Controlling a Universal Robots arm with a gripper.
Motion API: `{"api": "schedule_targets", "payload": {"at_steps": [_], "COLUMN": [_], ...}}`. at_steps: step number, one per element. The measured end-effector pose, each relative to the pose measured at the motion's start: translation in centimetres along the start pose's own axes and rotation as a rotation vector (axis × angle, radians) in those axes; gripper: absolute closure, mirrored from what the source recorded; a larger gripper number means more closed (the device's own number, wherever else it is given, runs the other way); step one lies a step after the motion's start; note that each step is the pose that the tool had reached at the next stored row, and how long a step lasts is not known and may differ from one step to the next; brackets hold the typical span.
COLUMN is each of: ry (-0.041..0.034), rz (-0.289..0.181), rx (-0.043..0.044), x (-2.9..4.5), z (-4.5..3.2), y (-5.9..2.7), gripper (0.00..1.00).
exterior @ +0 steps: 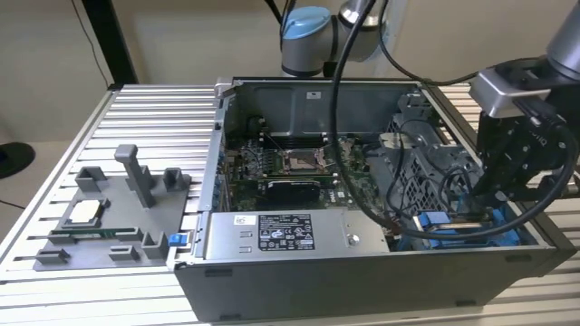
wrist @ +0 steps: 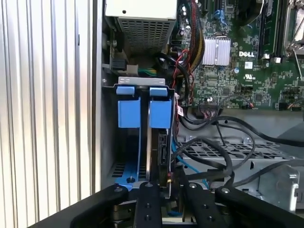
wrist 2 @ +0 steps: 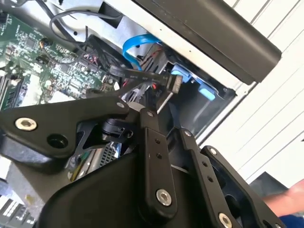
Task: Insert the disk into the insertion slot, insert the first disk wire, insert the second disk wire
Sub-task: 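Insert the first disk wire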
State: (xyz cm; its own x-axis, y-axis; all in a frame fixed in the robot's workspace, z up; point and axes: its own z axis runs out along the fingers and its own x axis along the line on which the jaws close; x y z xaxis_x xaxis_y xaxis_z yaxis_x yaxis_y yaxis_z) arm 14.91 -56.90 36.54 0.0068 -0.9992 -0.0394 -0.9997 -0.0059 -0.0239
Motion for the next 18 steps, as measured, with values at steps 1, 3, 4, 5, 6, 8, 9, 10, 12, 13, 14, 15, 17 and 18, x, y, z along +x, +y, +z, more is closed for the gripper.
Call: {"api": "schedule_targets", "payload": {"at_steps": [1, 3, 4, 5, 6, 8, 9, 10, 12, 13, 14, 15, 17, 18], "ry": [-0.0001, -0.0001, -0.0001, -0.0002, -0.0002, -0.0002, -0.0002, -0.0003, -0.0004, -0.0004, -0.0005, -0.0004, -0.0006, -0.0007], "rz": [0.000, 0.000, 0.000, 0.000, 0.000, 0.001, 0.001, 0.001, 0.002, 0.002, 0.002, 0.003, 0.003, 0.004], "rx": [-0.0003, -0.0007, -0.0014, -0.0029, -0.0070, -0.0196, -0.0268, -0.0348, -0.0511, -0.0592, -0.0679, -0.0757, -0.0934, -0.1032], "x": [-0.02, -0.03, -0.03, -0.04, -0.03, -0.03, -0.02, -0.02, -0.02, -0.01, 0.00, 0.00, 0.01, 0.01], "z": [-0.39, -0.82, -0.92, -0.98, -1.02, -1.04, -1.04, -1.04, -1.04, -1.04, -1.03, -1.04, -1.03, -1.03], "y": [0.00, -0.01, -0.03, -0.10, -0.25, -0.63, -0.81, -1.00, -1.34, -1.51, -1.69, -1.84, -2.16, -2.34], "gripper": [1.00, 1.00, 1.00, 1.00, 1.00, 1.00, 1.00, 1.00, 1.00, 1.00, 1.00, 0.00, 0.00, 0.00]}}
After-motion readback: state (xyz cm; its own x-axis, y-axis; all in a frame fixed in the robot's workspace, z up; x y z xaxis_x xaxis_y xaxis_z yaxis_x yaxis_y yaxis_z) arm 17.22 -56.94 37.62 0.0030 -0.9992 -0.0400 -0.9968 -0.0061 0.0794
